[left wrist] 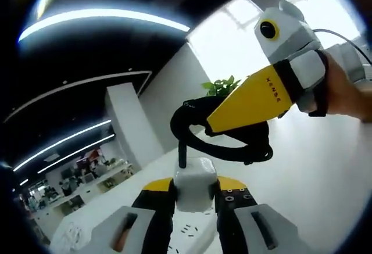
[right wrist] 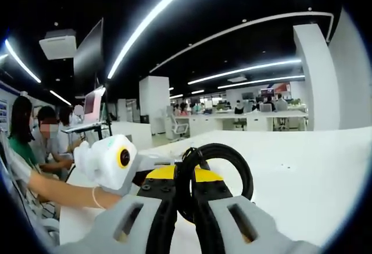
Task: Straighten the power strip on the desk, plug the charger into it
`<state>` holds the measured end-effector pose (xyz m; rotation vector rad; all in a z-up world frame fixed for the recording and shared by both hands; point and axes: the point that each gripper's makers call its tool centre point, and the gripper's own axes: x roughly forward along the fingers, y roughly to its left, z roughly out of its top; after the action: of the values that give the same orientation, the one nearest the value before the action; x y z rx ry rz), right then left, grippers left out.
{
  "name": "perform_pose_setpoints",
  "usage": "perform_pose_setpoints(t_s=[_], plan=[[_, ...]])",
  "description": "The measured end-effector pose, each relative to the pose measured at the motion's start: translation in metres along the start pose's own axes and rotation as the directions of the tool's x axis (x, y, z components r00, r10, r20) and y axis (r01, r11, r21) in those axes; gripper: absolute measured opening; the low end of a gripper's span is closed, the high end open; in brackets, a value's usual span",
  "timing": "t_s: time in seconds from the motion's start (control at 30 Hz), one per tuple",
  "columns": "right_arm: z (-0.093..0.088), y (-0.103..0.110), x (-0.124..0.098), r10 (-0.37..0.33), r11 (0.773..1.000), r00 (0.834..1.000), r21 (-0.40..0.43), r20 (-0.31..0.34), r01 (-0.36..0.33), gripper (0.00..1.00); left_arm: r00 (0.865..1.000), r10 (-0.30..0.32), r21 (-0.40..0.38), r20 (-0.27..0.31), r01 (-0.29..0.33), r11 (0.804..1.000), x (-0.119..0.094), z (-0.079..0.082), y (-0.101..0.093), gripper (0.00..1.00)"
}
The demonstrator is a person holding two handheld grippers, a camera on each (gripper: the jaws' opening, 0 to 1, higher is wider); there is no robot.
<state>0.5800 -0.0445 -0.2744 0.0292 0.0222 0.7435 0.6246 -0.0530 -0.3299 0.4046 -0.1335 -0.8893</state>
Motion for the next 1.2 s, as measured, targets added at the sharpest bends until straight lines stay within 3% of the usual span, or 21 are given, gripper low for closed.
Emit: perform_pose_setpoints(t_s=[0.27, 0.53, 0.73, 0.83, 1.0, 1.2], plan=[[-0.005, -0.008, 0.004, -0.008, 1.0, 0.999, 0.0, -0.038, 0.008, 0.06, 0.991, -0.129, -0.085, -0.025, 0.127, 0.988, 0.006, -0.008, -0.007, 0.25], [-0.011, -0.015, 0.006, -0.008, 1.0, 0.998, 0.018, -0.069, 0.009, 0.06, 0.967, -0.245, -0.084, -0.067, 0.239, 0.967, 0.013, -0.016, -0.009, 0.25], [-0.009, -0.018, 0.011, -0.016, 1.0, 0.996, 0.007, -0.085, 0.017, 0.07, 0.943, -0.33, -0.117, -0.047, 0.323, 0.939, 0.018, -0.016, -0.007, 0.25], [-0.008, -0.022, 0.015, -0.024, 1.0, 0.995, 0.002, -0.092, 0.024, 0.07, 0.919, -0.394, -0.162, -0.018, 0.387, 0.908, 0.022, -0.015, -0.009, 0.25], [-0.013, -0.031, 0.021, -0.041, 0.999, 0.992, 0.014, -0.118, 0.043, 0.07, 0.875, -0.483, -0.208, -0.019, 0.469, 0.858, 0.028, -0.021, -0.01, 0.25], [-0.019, -0.041, 0.027, -0.054, 0.997, 0.99, 0.044, -0.129, 0.06, 0.07, 0.843, -0.537, -0.205, -0.025, 0.521, 0.828, 0.037, -0.03, -0.006, 0.25]])
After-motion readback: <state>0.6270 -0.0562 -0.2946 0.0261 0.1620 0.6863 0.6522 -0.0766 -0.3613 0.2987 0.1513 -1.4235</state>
